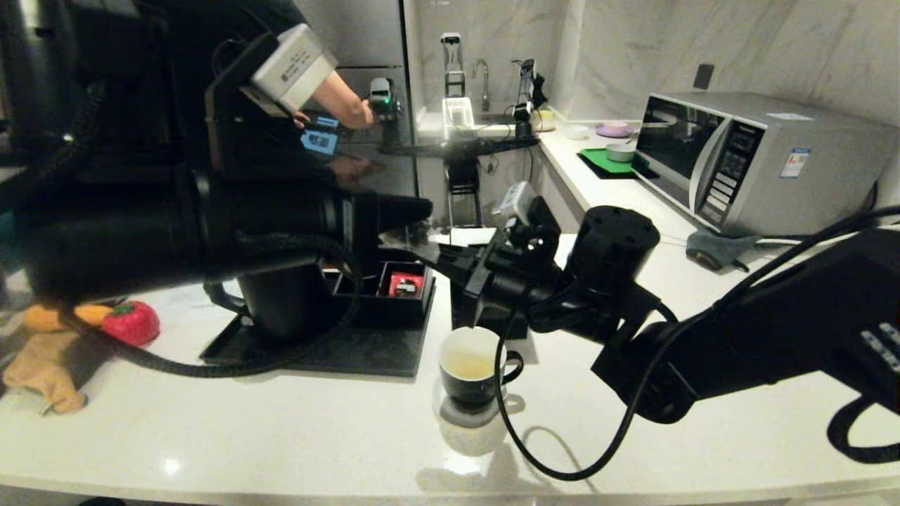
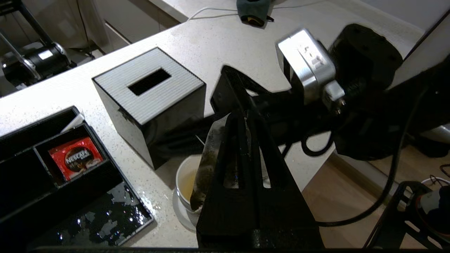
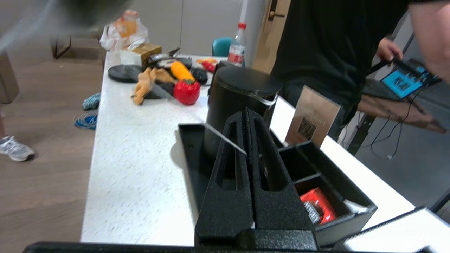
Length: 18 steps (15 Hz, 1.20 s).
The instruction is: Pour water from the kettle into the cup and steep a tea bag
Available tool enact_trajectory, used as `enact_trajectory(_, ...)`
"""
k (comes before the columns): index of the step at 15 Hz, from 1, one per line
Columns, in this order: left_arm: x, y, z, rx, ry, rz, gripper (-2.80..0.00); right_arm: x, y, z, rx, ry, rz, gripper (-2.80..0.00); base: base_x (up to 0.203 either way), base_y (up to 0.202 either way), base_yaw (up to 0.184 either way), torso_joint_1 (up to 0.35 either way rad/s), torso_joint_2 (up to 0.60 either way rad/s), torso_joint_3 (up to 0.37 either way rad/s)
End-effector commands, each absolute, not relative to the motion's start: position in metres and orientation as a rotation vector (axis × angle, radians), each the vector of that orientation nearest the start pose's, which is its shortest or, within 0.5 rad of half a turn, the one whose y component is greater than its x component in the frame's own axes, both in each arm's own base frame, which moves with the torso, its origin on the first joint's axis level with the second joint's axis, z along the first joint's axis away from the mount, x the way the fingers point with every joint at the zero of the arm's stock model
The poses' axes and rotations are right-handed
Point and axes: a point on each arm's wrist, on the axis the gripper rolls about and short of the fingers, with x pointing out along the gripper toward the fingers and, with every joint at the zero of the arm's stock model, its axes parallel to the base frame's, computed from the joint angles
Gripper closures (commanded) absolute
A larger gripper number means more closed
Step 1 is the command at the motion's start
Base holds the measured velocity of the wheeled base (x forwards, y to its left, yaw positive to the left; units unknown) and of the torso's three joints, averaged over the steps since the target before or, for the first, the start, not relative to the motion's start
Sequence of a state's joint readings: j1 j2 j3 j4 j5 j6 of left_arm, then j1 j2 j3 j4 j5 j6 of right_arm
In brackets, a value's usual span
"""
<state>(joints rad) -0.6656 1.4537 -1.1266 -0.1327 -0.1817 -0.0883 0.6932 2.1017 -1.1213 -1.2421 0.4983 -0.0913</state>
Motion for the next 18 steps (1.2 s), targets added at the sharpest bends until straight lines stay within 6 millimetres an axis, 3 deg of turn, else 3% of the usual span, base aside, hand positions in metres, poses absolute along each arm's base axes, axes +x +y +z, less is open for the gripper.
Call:
enact_trajectory(1, 0.189, -0.166, 0.289, -0.025, 0.247, -0.856, 0.00, 0.311, 0.273, 0.184, -0.051, -0.353, 1.172, 0.00, 0.000, 0.000, 0.000, 0.000, 0.00, 0.000)
enact_trajectory(14, 0.194, -0.166, 0.272, -0.011, 0.299, -0.841, 0.00, 0.313, 0.274, 0.195, -0.047, -0.398, 1.166, 0.00, 0.000, 0.000, 0.000, 0.000, 0.00, 0.000)
enact_trajectory(15, 0.195, -0.167, 0.271, -0.010, 0.303, -0.841, -2.80, 0.313, 0.274, 0.195, -0.046, -0.397, 1.167, 0.00, 0.000, 0.000, 0.000, 0.000, 0.00, 0.000)
enact_trajectory(18, 0.195, -0.167, 0.271, -0.010, 0.303, -0.841, -2.80, 0.313, 0.274, 0.195, -0.046, -0.397, 1.167, 0.00, 0.000, 0.000, 0.000, 0.000, 0.00, 0.000)
